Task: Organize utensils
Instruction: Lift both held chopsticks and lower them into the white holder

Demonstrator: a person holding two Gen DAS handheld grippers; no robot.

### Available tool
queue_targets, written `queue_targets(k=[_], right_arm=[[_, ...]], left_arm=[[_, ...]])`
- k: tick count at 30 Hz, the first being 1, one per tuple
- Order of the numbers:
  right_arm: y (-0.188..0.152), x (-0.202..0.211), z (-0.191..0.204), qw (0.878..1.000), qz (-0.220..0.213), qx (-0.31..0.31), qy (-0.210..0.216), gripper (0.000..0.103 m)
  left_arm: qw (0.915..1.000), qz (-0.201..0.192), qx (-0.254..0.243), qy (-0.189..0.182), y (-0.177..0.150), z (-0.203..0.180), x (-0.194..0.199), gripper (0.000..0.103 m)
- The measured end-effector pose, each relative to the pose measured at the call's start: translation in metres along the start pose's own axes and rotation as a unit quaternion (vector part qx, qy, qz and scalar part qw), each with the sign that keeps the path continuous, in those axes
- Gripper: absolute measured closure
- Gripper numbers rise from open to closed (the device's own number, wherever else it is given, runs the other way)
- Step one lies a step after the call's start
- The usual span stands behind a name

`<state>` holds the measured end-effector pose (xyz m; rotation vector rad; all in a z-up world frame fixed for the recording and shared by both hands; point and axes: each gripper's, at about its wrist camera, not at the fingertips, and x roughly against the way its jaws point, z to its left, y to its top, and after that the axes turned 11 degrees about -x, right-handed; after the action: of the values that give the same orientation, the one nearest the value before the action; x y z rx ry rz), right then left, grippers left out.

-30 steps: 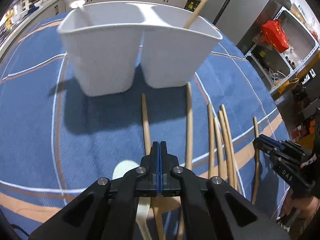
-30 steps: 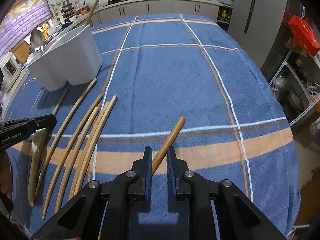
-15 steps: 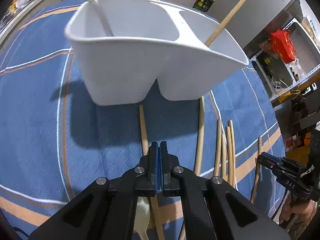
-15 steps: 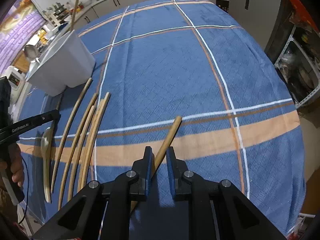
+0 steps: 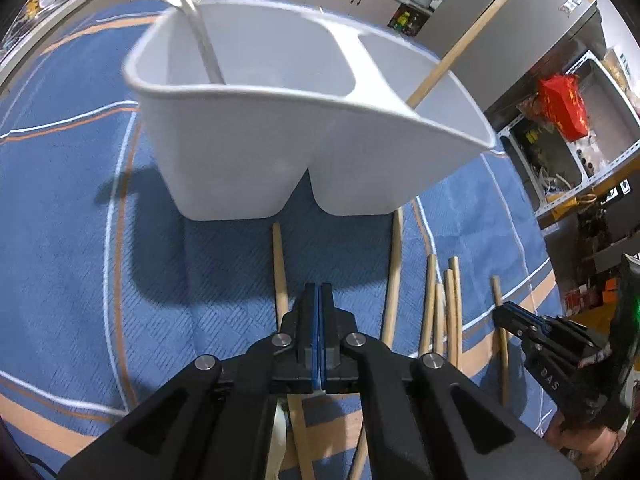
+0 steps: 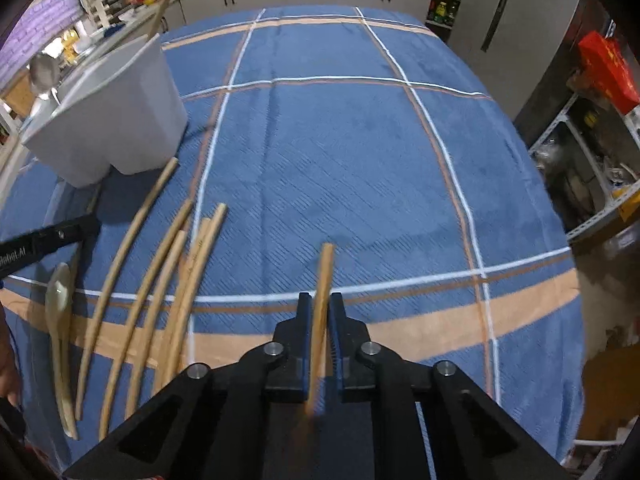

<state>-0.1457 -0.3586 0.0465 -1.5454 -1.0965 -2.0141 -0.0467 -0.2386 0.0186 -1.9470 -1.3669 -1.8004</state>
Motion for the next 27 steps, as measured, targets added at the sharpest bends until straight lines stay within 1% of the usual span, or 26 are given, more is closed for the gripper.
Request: queue_targets(k=[2,3,5,7,9,11,12,13,15,17,18,19,20,23,26,27], right_arm=[[0.001,0.006,-0.007,0.999,-0.008,-0.026,0.047,0.096],[0.000,0.010,-0.010,0.998,-0.015,-0.030,0.056,0.096],[-0.003,0.024,-0.014,0.994,-0.040,-0.040,0.090,0.096],[-0.004,0.034,-0.013,0.992,-0.058,-0.043,0.102,0.096],[-0.008,0.046,-0.012,0.989,-0.074,-0.045,0.117,0.096],[-0.012,0.051,-0.009,0.988,-0.077,-0.046,0.126,0.096],[-0.019,0.052,-0.006,0.988,-0.073,-0.044,0.126,0.096],[-0.022,0.051,-0.002,0.989,-0.068,-0.041,0.123,0.096],[-0.027,0.045,0.002,0.992,-0.055,-0.035,0.112,0.096],[-0.028,0.038,0.002,0.993,-0.043,-0.036,0.108,0.095],[-0.030,0.034,-0.002,0.993,-0.040,-0.038,0.108,0.095],[-0.031,0.034,-0.003,0.993,-0.038,-0.039,0.108,0.095],[-0.033,0.034,-0.003,0.993,-0.036,-0.040,0.107,0.095],[-0.034,0.029,-0.003,0.993,-0.030,-0.042,0.104,0.095],[-0.033,0.024,-0.004,0.994,-0.024,-0.045,0.101,0.095],[-0.034,0.024,-0.005,0.994,-0.024,-0.045,0.101,0.095]], left_arm=[[0.9999,-0.015,-0.001,-0.003,-0.005,0.003,0.016,0.103],[0.9997,-0.025,-0.003,-0.003,-0.006,0.002,0.026,0.103],[0.9991,-0.041,-0.010,-0.004,-0.009,0.001,0.042,0.103],[0.9982,-0.058,-0.017,-0.004,-0.011,-0.002,0.057,0.103],[0.9976,-0.066,-0.020,-0.006,-0.014,-0.004,0.066,0.103],[0.9982,-0.056,-0.016,-0.013,-0.015,-0.001,0.065,0.103],[0.9987,-0.048,-0.013,-0.011,-0.015,0.001,0.062,0.103],[0.9995,-0.030,-0.007,-0.006,-0.014,0.005,0.053,0.103],[0.9999,-0.009,0.008,-0.002,-0.015,0.014,0.038,0.099],[0.9997,0.007,0.019,0.014,-0.017,0.018,0.023,0.077],[0.9995,0.009,0.021,0.022,-0.016,0.020,0.017,0.075],[0.9995,0.000,0.017,0.025,-0.017,0.019,0.016,0.074],[0.9994,-0.003,0.007,0.035,-0.013,0.016,0.015,0.070],[0.9989,0.008,-0.020,0.043,-0.006,0.006,0.007,0.070],[0.9962,0.012,-0.052,0.070,-0.001,-0.006,0.002,0.070],[0.9954,0.013,-0.058,0.075,-0.001,-0.009,0.000,0.073]])
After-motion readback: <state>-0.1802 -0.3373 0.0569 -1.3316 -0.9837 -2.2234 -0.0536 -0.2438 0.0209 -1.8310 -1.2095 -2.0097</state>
